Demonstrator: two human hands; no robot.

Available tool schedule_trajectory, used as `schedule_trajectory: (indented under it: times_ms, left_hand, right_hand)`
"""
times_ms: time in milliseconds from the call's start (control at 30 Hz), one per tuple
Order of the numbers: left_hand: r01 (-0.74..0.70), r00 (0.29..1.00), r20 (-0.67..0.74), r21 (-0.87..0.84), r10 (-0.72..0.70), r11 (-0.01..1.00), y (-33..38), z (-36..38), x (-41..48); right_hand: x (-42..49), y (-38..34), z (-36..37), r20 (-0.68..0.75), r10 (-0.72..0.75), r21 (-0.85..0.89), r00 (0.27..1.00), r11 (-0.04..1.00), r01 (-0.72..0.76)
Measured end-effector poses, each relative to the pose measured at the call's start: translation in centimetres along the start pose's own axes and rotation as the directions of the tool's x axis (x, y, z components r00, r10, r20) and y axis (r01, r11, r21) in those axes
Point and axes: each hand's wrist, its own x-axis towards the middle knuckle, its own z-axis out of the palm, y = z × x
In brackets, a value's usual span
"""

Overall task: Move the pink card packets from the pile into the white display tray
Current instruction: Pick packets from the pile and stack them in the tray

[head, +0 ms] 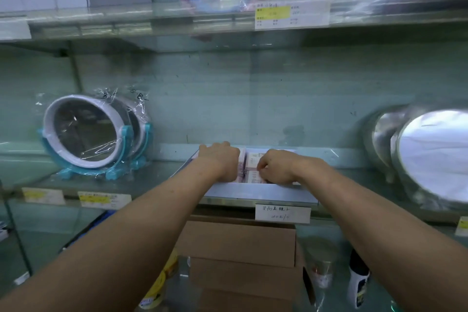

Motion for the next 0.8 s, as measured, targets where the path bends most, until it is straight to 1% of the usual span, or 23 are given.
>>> schedule_trajectory:
  times_ms: [67, 100, 233, 300, 400, 500, 600, 700, 800]
  left_hand:
    - [0.013, 1.000, 0.010, -0.009, -0.013, 1.000, -0.1, -0.6, -0.4]
    - [0.024, 1.000, -0.007, -0.029, -0.024, 0.999, -0.3, -0.8, -0.7]
    - [0.069, 0.984, -0.155, -0.089, -0.082, 0.994, -1.6, -1.9, -2.6]
    - [0.109, 0.975, -0.183, -0.083, -0.123, 0.990, -2.6, -2.1, -3.6]
    - [0.191, 0.957, -0.209, -0.069, -0.202, 0.979, -4.3, -2.4, -4.8]
    - [0.250, 0.939, -0.231, -0.051, -0.255, 0.967, -6.0, -2.8, -6.2]
    - [0.277, 0.936, -0.218, -0.037, -0.278, 0.960, -7.7, -3.1, -7.3]
    - [0.315, 0.938, -0.142, -0.023, -0.315, 0.949, -9.4, -3.1, -8.4]
    - [0.354, 0.932, -0.078, -0.027, -0.355, 0.935, -11.2, -2.5, -9.2]
  right_hand:
    - [-0.4, -0.4, -0.3, -0.022, -0.015, -0.004, 1.000, 1.000, 0.015]
    - [-0.6, -0.5, -0.4, -0.048, -0.032, 0.008, 0.998, 0.999, 0.033]
    - [-1.9, -1.7, -1.0, -0.208, -0.124, 0.039, 0.970, 0.990, 0.135]
    - [-2.5, -2.9, -1.3, -0.266, -0.161, 0.037, 0.950, 0.984, 0.177]
    - [-2.9, -5.1, -1.4, -0.314, -0.220, 0.031, 0.923, 0.970, 0.242]
    - [-2.9, -7.4, -1.3, -0.332, -0.273, 0.036, 0.903, 0.953, 0.301]
    - [-2.9, -9.6, -1.4, -0.328, -0.330, 0.028, 0.885, 0.933, 0.358]
    - [-2.8, -12.0, -1.4, -0.322, -0.367, 0.017, 0.873, 0.919, 0.393]
    - [-2.5, -14.3, -1.1, -0.296, -0.382, 0.035, 0.875, 0.912, 0.410]
